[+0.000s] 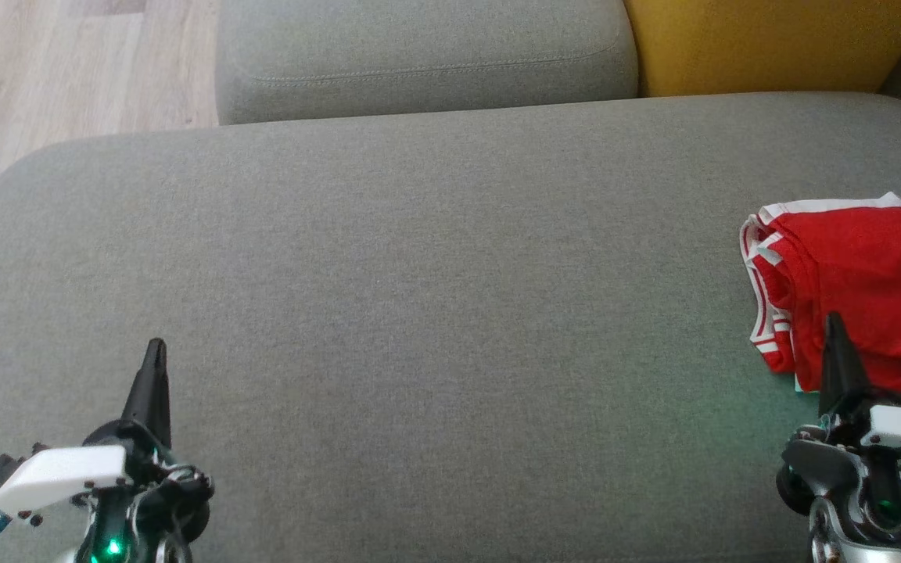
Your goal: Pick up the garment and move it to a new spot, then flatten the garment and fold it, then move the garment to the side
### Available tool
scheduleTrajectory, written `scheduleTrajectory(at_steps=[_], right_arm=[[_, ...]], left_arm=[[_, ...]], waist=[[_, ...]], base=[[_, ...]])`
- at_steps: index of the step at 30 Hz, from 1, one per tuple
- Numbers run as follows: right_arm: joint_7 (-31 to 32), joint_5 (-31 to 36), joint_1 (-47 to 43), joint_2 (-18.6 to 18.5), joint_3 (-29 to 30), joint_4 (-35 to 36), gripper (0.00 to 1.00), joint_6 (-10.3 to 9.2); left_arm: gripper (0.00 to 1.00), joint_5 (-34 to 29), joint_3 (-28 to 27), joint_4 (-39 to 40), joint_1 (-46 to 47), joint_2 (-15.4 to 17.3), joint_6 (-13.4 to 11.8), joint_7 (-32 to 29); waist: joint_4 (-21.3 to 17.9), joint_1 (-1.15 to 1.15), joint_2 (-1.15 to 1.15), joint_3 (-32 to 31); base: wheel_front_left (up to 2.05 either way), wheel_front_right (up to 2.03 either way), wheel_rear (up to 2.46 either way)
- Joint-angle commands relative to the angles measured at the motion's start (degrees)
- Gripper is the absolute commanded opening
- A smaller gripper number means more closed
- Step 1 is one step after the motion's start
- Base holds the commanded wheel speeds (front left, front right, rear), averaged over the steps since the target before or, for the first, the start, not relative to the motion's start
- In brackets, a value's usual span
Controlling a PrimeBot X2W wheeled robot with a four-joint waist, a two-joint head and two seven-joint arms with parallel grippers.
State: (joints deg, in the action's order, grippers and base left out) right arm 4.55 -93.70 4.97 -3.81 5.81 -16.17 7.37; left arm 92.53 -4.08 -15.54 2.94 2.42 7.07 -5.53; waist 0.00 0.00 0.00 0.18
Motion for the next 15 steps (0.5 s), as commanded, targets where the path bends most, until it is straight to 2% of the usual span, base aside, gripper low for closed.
scheduleTrajectory(at_steps=[1,15], right_arm=[[0.51,0.06,1.05,-0.35,-1.06,2.25,0.0,0.12],[0.74,0.3,1.07,-0.15,-0.77,2.23,0.0,0.12]], left_arm=[[0.0,0.11,-1.87,1.51,3.2,0.89,0.42,-0.5],[0.0,0.01,-1.98,1.5,3.21,0.81,0.42,-0.59]], waist=[[0.0,0.0,0.0,0.0],[0.0,0.0,0.0,0.0]], base=[[0.0,0.0,0.0],[0.0,0.0,0.0]])
